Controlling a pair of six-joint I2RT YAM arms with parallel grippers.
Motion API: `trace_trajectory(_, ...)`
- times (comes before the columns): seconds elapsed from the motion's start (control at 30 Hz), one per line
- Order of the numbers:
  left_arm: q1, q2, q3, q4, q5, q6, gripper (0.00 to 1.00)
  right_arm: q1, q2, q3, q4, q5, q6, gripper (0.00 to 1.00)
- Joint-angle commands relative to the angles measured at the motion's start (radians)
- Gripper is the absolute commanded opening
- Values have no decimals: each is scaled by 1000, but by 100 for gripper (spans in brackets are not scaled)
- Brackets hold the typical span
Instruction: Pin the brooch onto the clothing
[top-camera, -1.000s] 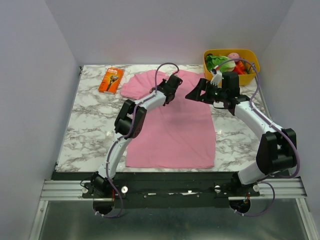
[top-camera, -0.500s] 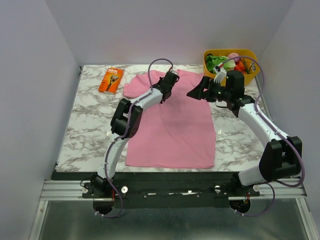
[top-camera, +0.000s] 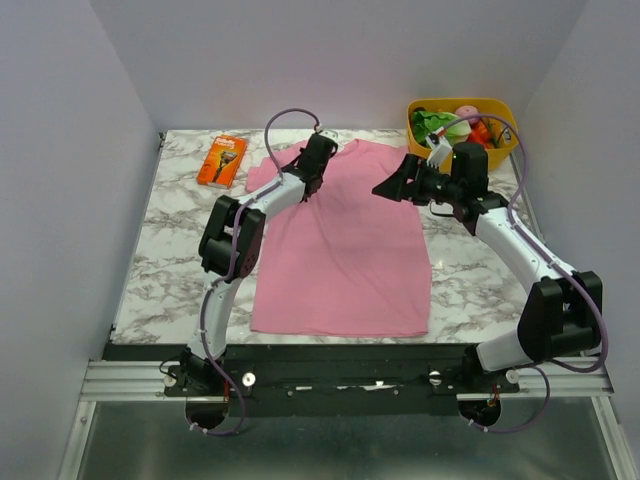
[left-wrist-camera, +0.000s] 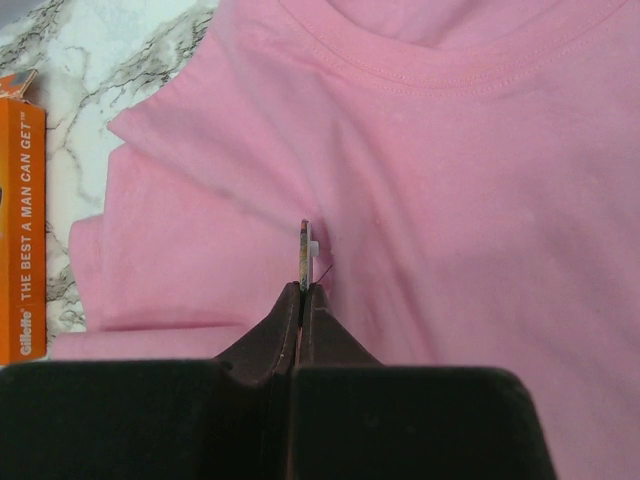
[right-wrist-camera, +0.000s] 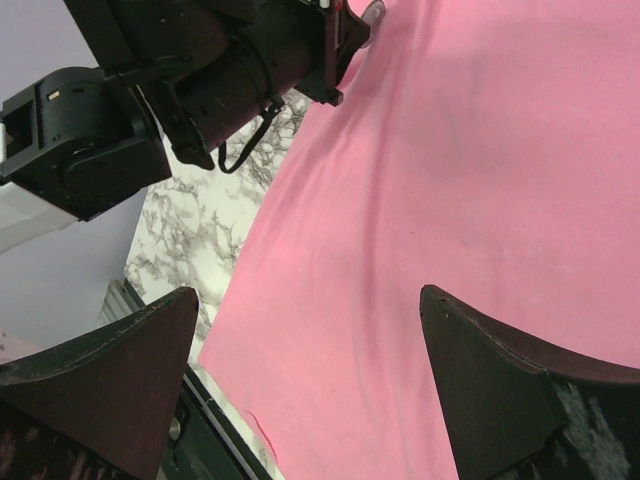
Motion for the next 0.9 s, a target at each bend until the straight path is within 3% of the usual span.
trace_trajectory(0.0,20,-91,-85,129,109,-74,0,-4,40,-13,62,-49,18,100)
trace_trajectory(0.47,82,-191,-265,360,348,-181,0,46,292,148,103,-62,60,97)
trace_trajectory(0.87,142,-244,-418,600,606,-259,0,94,574,391,103,-51,141,81)
